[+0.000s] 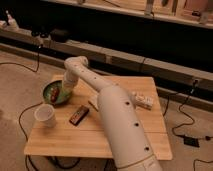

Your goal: Push the ceramic bowl across the table

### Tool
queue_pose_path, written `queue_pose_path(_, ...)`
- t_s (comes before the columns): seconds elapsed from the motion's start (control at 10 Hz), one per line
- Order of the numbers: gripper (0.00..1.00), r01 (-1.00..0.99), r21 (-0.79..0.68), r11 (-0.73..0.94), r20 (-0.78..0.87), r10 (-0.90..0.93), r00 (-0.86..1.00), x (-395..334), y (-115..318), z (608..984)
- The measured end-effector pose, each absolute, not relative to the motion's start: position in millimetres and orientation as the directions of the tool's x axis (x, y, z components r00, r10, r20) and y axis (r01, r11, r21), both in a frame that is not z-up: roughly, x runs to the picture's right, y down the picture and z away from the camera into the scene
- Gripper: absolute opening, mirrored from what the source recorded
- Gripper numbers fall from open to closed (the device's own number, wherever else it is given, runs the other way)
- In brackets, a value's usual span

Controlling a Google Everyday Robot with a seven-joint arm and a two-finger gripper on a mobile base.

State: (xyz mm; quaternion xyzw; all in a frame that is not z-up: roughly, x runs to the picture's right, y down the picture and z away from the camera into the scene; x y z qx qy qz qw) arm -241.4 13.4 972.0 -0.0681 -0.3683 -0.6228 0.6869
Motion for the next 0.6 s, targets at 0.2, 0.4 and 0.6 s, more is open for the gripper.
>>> queue_pose_path(0.2, 0.00, 0.914, 0.343, 0.217, 0.593, -0.805, -0.032, -234, 12, 978)
queue_pose_path(0.4, 0.00, 0.929, 0.308, 0.207, 0.596, -0.803, -0.019, -218, 9, 985)
queue_pose_path(0.6, 0.00, 0.940, 0.273, 0.203, 0.609, -0.793, -0.005, -201, 11, 992)
